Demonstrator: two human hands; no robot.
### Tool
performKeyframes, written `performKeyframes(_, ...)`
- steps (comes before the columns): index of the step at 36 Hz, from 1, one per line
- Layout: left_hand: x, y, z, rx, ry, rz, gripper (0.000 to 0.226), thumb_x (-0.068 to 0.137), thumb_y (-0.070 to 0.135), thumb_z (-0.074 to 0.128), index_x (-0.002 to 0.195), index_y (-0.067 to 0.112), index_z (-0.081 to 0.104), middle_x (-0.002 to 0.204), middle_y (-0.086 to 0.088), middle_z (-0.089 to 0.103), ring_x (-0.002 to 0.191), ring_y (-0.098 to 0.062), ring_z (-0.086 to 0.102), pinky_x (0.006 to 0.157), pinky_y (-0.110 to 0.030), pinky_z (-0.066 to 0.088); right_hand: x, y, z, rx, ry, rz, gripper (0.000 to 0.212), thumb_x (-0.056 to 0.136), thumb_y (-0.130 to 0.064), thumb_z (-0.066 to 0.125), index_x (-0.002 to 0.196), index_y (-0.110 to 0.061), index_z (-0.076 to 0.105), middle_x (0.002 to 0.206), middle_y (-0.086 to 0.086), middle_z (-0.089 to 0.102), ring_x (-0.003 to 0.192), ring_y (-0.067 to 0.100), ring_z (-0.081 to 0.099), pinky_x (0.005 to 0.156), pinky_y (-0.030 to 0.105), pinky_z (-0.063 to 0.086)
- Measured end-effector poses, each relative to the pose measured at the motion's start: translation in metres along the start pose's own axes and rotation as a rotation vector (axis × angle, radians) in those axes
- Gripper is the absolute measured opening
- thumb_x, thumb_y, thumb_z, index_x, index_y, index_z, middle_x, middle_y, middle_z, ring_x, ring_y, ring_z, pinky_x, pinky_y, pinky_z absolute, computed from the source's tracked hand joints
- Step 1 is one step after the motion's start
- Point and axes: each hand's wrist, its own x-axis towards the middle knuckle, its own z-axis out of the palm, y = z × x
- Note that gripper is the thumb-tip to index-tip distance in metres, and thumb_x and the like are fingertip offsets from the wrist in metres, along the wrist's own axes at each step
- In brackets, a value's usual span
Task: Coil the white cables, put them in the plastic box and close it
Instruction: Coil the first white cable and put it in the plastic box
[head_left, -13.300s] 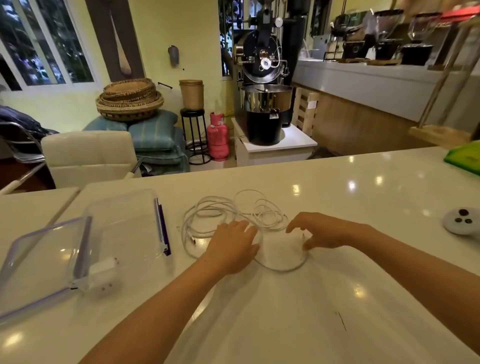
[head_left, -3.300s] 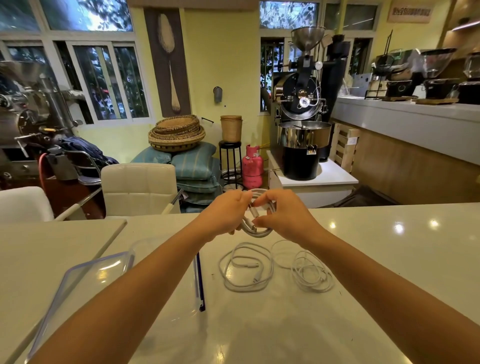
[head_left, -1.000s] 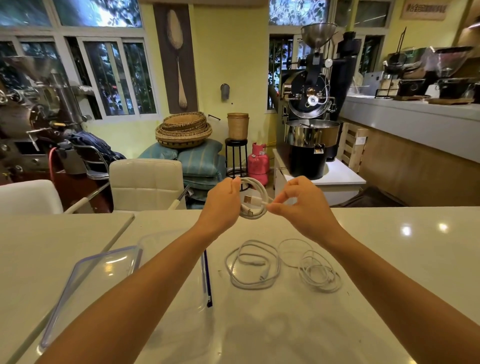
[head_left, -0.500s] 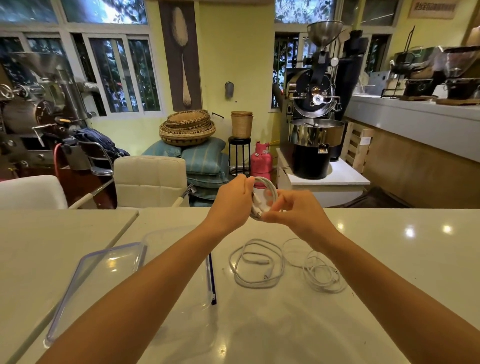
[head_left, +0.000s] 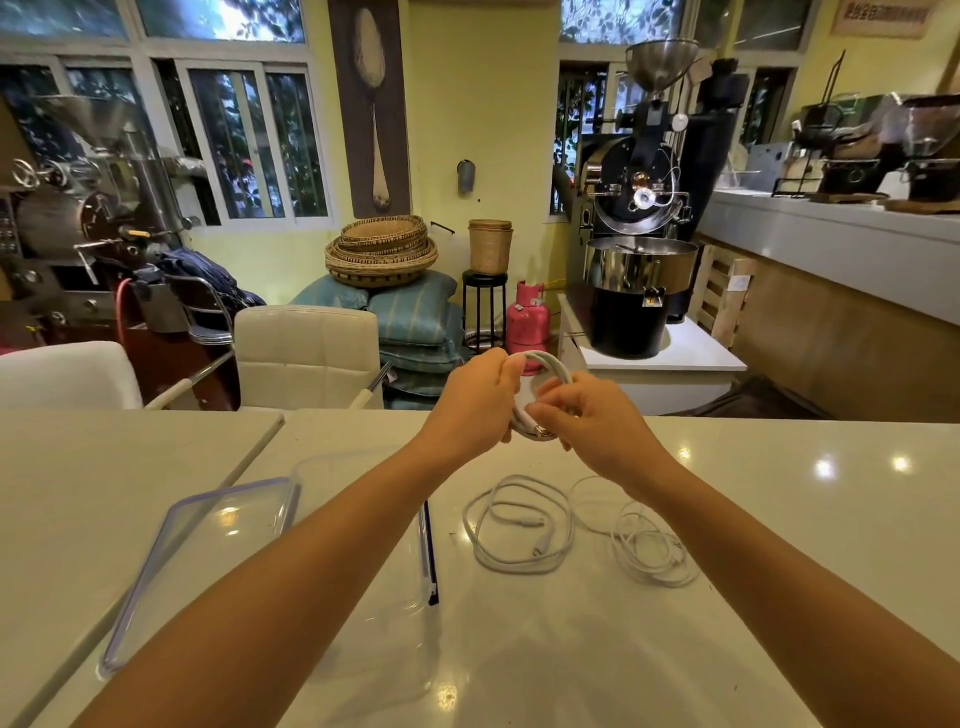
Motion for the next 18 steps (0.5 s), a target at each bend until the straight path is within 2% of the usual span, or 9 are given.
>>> performKeyframes(2,-0.001,0.001,-0.001,-0.081,-0.008,-0.028,0.036,0.099,0.023,0.028,0.066,0.015,0.038,0.054,-0.005,0.046,0.035,-0.007,0.044,0.038,-0.018,0.036,0.000,-0.001,-0.003,0.048,-0.050,0.011,0.013,0.084,-0.014,0.059,0.084,-0.008,0.071,0.097,0.000,0.053,0.074,0.010,0.049,0.065,0.018,0.042)
performKeyframes(5,-0.001,0.000,-0.003,-0.226,-0.024,-0.102,0.034,0.097,0.019,0.030,0.065,0.012,0.040,0.050,-0.007,0.046,0.026,-0.003,0.040,0.036,-0.018,0.034,-0.002,-0.001,-0.010,0.249,-0.166,0.028,0.009,0.075,-0.008,0.064,0.073,-0.016,0.066,0.108,-0.001,0.051,0.089,0.002,0.051,0.076,0.016,0.042)
performKeyframes(8,-0.001,-0.001,-0.004,-0.376,-0.066,-0.190,0.035,0.098,0.021,0.031,0.066,0.012,0.041,0.052,-0.008,0.046,0.030,-0.007,0.042,0.038,-0.020,0.035,-0.004,0.003,-0.012,0.417,-0.192,0.014,0.023,0.070,0.004,0.066,0.070,-0.019,0.063,0.114,0.003,0.054,0.097,0.002,0.056,0.085,0.022,0.045)
performKeyframes(10,-0.001,-0.001,-0.003,-0.458,-0.090,-0.237,0.036,0.098,0.022,0.031,0.065,0.013,0.042,0.053,-0.006,0.047,0.032,-0.008,0.043,0.037,-0.019,0.037,-0.005,0.006,-0.011,0.493,-0.171,0.000,0.031,0.071,0.015,0.063,0.069,-0.016,0.062,0.112,0.007,0.058,0.091,0.005,0.062,0.082,0.022,0.051)
performKeyframes(15,-0.002,0.000,0.000,-0.557,-0.099,-0.318,0.036,0.099,0.023,0.030,0.066,0.013,0.042,0.053,-0.006,0.045,0.029,-0.006,0.043,0.034,-0.016,0.037,-0.005,0.005,-0.008,0.547,-0.093,-0.082,0.030,0.070,0.017,0.062,0.066,-0.013,0.060,0.084,0.001,0.060,0.068,-0.002,0.064,0.065,0.013,0.055)
performKeyframes(18,0.000,0.000,0.001,-0.560,-0.063,-0.330,0.037,0.099,0.022,0.030,0.065,0.012,0.041,0.054,-0.006,0.045,0.027,-0.006,0.042,0.033,-0.015,0.036,-0.005,0.003,-0.004,0.555,-0.044,-0.097,0.031,0.070,0.015,0.064,0.077,-0.014,0.057,0.084,0.001,0.059,0.071,0.001,0.065,0.065,0.013,0.055)
